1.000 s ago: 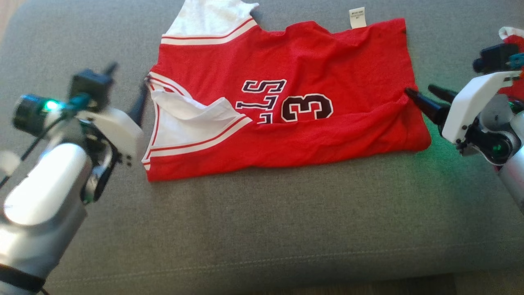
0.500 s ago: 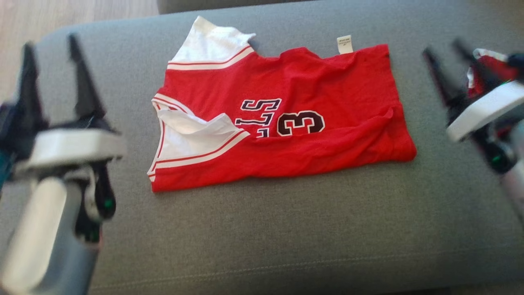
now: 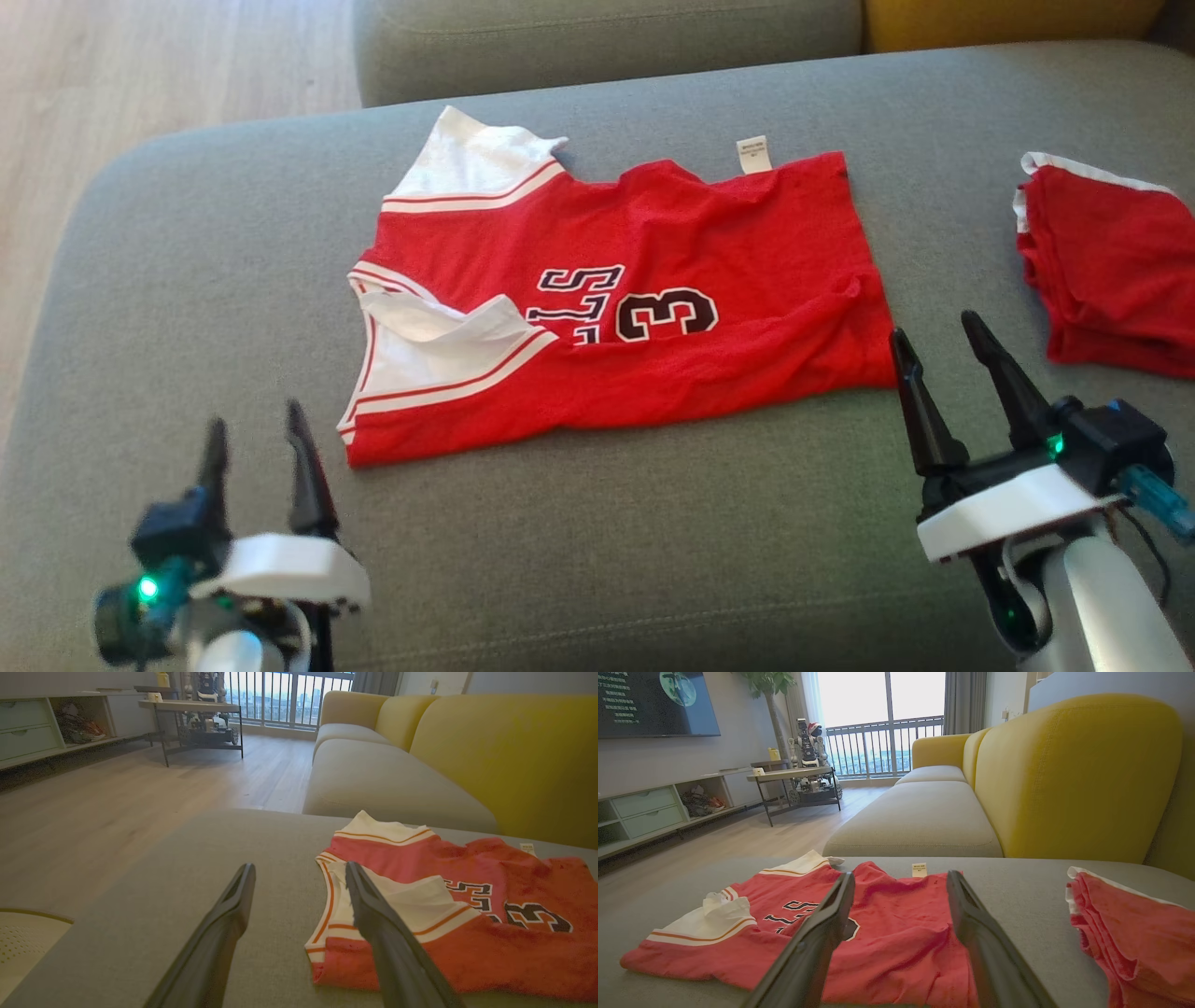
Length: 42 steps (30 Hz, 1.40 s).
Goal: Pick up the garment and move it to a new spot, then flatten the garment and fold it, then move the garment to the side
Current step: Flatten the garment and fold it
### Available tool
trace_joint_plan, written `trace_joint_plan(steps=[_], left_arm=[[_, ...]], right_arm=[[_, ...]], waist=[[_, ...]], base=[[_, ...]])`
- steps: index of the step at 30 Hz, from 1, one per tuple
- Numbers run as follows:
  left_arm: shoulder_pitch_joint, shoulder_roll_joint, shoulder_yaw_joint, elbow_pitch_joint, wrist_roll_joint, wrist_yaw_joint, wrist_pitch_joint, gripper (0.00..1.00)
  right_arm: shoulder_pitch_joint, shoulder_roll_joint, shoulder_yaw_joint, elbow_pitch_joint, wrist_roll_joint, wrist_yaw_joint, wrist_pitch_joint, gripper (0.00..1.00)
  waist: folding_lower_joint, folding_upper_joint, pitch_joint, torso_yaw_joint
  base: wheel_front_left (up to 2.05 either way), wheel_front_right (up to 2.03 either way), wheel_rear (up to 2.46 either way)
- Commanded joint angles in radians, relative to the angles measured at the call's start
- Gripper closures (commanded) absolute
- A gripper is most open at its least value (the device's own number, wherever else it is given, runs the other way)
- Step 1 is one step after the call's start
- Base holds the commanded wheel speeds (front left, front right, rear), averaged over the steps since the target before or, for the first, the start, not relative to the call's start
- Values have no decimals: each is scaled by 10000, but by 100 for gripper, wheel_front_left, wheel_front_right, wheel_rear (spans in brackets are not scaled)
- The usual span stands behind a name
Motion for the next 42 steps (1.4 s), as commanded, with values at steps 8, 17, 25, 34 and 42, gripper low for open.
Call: trace_joint_plan(steps=[8, 17, 25, 34, 42], left_arm=[[-1052, -117, 533, 2141, 196, -555, -50, 0], [-2196, -390, 792, 4464, -497, -836, -38, 0], [-2940, -487, 1049, 5899, -956, -744, 153, 0], [-3378, -532, 810, 7142, -1159, -1223, 537, 100], [-3529, -520, 702, 6583, -990, -1318, 62, 100]], right_arm=[[-379, 187, 211, -418, -52, -4, -62, 0], [-577, 387, -63, -403, 647, -4, -62, 0], [-756, 338, -73, -350, 629, -4, -62, 0], [-748, 361, -163, -93, 518, -4, -62, 0], [-1208, 540, -631, 1717, 1183, -4, 271, 0]], waist=[[2, -1, 320, -471], [2, -1, 802, -950], [2, -1, 935, -1101], [2, -1, 939, -1062], [2, -1, 915, -525]], base=[[0, 0, 0], [0, 0, 0], [0, 0, 0], [0, 0, 0], [0, 0, 0]])
